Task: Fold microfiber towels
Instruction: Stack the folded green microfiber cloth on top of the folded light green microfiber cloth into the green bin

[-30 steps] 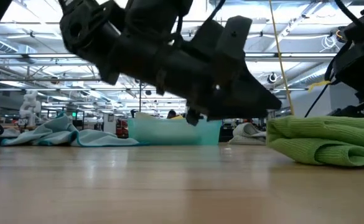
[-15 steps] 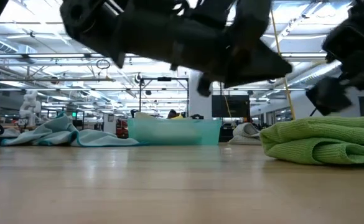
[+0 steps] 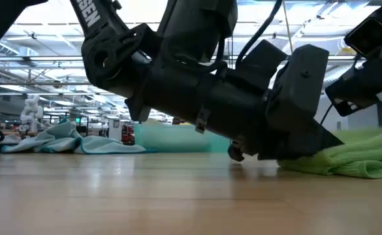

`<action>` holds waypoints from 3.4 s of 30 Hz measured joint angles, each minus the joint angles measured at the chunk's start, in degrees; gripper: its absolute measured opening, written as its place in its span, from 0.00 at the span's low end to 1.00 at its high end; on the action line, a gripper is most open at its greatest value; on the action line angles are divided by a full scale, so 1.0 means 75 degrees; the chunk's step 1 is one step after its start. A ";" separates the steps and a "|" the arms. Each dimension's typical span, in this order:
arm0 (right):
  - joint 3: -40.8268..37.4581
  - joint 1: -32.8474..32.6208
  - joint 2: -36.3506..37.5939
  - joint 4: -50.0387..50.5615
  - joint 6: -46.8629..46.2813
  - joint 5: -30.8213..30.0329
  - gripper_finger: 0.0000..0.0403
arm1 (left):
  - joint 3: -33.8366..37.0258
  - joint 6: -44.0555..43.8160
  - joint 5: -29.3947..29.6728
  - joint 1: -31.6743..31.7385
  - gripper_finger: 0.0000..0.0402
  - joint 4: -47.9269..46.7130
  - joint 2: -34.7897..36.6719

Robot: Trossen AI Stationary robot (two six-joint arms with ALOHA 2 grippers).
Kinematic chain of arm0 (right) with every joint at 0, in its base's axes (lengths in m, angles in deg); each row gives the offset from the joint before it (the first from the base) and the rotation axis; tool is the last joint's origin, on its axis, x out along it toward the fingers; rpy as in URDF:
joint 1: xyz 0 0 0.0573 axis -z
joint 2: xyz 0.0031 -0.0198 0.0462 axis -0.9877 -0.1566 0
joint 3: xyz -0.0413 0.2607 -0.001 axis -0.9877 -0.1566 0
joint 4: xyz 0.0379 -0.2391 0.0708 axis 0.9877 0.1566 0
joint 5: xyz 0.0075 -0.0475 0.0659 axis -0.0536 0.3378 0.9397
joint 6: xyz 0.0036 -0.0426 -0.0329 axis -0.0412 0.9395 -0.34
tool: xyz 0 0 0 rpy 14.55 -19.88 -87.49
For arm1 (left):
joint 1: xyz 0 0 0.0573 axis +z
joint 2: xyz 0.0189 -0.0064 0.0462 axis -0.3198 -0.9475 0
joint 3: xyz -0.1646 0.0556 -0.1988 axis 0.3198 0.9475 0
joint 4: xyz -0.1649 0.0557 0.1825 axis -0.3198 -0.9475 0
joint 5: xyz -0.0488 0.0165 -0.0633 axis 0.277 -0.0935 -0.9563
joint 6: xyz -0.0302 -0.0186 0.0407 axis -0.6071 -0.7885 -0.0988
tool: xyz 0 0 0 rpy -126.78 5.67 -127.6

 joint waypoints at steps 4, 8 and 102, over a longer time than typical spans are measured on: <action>0.0000 -0.0267 -0.0807 -0.0705 -0.0087 -0.0030 0.16 | 0.0001 0.0173 -0.0002 0.0000 0.09 0.0055 0.0047; 0.0000 -0.0500 -0.1757 -0.1335 -0.0049 -0.0306 0.06 | -0.0032 0.0299 -0.0015 0.0043 0.09 0.0115 0.0207; 0.0023 -0.1014 -0.4464 -0.2968 0.1643 -0.0377 0.05 | -0.0091 -0.3746 -0.1308 0.0627 0.03 -0.2742 0.1113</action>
